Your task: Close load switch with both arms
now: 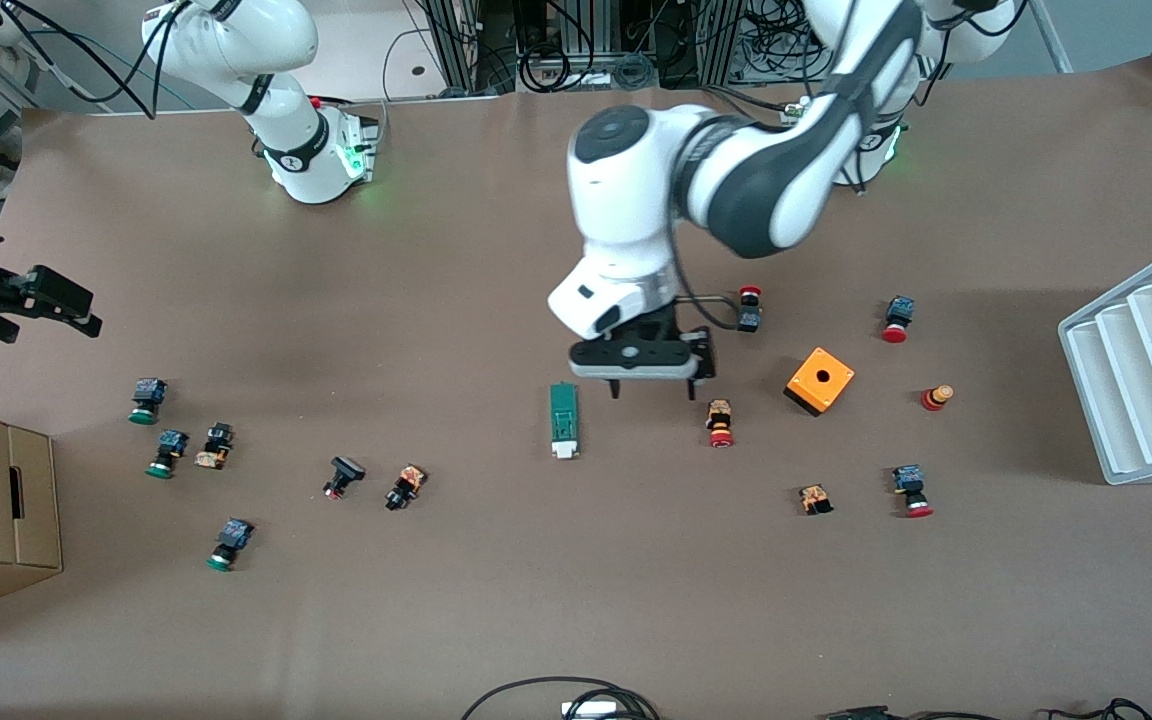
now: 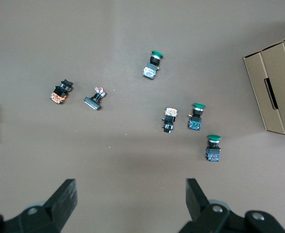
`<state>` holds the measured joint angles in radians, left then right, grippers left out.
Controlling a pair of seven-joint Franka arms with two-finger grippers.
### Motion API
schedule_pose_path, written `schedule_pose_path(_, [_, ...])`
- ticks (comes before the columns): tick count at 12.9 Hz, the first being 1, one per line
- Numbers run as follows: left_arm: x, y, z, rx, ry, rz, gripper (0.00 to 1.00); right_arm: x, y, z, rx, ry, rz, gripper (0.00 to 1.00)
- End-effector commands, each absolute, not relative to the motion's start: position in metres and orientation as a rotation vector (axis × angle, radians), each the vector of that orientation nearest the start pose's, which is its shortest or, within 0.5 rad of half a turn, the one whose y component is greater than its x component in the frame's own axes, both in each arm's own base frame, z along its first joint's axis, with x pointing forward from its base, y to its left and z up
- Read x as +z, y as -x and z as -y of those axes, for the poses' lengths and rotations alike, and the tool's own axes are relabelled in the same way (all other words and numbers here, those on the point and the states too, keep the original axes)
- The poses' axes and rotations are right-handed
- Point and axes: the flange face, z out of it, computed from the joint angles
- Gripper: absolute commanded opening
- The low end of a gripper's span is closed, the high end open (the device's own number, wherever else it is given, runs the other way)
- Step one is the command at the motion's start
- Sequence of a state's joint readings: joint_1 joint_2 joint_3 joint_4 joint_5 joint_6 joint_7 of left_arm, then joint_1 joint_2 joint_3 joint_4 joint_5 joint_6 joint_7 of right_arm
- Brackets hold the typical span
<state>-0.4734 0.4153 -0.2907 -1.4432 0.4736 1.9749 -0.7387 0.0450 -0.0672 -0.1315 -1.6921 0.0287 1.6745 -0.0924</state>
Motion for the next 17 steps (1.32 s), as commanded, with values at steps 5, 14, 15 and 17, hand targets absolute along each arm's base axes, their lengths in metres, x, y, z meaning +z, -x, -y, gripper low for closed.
schedule_pose_path(5, [0.539,-0.564,0.339,-0.294,3.014,-0.354,1.0,0.616,-0.539,0.046,-0.078,3.11,0.002,1.0])
schedule_pose_path(14, [0.59,-0.582,0.22,0.014,2.975,-0.485,1.0,0.615,-0.538,0.045,-0.07,3.109,0.007,1.0])
schedule_pose_path(15, [0.6,-0.582,0.21,0.001,2.989,-0.487,1.0,0.616,-0.538,0.045,-0.073,3.109,0.007,1.0])
schedule_pose_path(17, [0.607,-0.571,0.188,0.006,3.033,-0.467,1.0,0.615,-0.538,0.045,-0.07,3.109,0.007,1.0])
